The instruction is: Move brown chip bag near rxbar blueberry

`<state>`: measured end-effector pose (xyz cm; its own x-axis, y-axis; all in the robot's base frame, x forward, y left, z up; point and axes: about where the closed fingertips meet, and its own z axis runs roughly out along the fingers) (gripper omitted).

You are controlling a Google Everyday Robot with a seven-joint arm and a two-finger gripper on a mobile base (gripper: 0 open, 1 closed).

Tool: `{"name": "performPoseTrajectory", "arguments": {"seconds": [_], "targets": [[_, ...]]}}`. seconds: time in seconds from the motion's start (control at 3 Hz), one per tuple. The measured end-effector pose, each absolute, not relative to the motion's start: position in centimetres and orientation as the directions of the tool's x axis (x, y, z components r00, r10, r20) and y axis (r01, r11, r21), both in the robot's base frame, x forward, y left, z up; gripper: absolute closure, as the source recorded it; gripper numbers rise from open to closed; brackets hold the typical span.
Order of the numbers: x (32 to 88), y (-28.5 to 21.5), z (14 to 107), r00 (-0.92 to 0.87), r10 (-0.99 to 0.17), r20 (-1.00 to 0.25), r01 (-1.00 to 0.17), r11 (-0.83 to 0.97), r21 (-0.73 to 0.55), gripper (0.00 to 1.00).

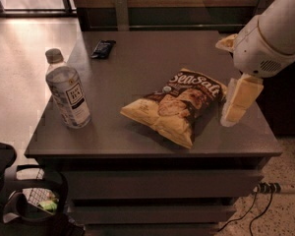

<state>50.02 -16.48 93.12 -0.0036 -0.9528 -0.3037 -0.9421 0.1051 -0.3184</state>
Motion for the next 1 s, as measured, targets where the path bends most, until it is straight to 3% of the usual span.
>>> {"name": "performPoseTrajectory", "arguments": {"seconds": [1.0], "targets": [[51.6,-9.7,84.1,0.118,-0.904,-0.411,-0.98,-0.039,-0.197,0.0]]}}
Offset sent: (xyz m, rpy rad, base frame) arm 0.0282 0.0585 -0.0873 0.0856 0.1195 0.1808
